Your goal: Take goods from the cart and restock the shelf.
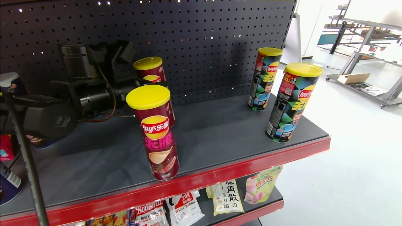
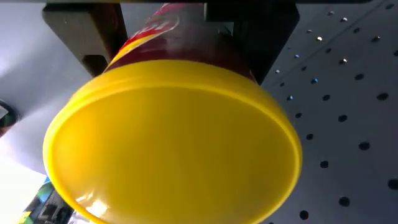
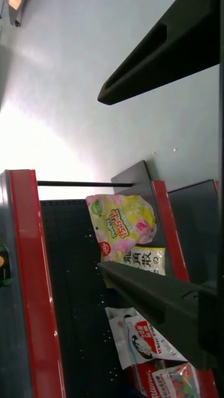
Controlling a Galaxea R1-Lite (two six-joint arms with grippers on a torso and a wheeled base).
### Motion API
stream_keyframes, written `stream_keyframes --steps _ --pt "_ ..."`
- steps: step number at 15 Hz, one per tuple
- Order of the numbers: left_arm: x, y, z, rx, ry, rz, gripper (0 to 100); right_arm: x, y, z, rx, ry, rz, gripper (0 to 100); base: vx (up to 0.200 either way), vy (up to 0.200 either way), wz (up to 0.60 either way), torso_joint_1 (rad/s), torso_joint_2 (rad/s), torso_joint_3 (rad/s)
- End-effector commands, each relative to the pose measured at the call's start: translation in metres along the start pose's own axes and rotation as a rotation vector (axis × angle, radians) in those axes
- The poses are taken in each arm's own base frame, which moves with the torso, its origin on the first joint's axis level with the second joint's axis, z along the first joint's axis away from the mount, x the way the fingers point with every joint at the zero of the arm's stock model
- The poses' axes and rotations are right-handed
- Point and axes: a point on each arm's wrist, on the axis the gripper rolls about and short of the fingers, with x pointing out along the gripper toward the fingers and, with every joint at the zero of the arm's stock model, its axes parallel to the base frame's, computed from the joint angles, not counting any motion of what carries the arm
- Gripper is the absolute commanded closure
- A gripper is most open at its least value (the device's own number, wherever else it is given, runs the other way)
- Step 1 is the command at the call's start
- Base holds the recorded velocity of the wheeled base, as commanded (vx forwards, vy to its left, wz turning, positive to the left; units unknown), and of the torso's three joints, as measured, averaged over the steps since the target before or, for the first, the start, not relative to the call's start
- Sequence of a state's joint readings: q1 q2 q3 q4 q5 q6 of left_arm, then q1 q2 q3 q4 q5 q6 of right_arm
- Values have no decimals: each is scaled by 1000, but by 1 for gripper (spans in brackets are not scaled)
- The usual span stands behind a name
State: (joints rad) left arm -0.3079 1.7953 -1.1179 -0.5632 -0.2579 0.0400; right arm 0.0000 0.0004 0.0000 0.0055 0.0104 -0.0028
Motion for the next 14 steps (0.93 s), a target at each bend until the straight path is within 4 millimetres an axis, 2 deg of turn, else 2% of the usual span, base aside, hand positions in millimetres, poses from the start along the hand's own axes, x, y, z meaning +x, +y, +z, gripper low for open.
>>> stream_keyframes --steps 1,6,10,14 --pt "1 1 0 18 1 3 100 0 0 0 0 -1 0 0 0 0 0 0 0 0" --pt "-1 1 2 26 -5 0 100 0 0 0 0 -1 2 0 0 0 0 0 0 0" --pt "-16 -1 7 40 28 -13 100 0 0 0 0 0 0 0 0 0 0 0 0 0" --pt "-19 0 8 51 32 -24 100 0 0 0 0 -1 0 0 0 0 0 0 0 0"
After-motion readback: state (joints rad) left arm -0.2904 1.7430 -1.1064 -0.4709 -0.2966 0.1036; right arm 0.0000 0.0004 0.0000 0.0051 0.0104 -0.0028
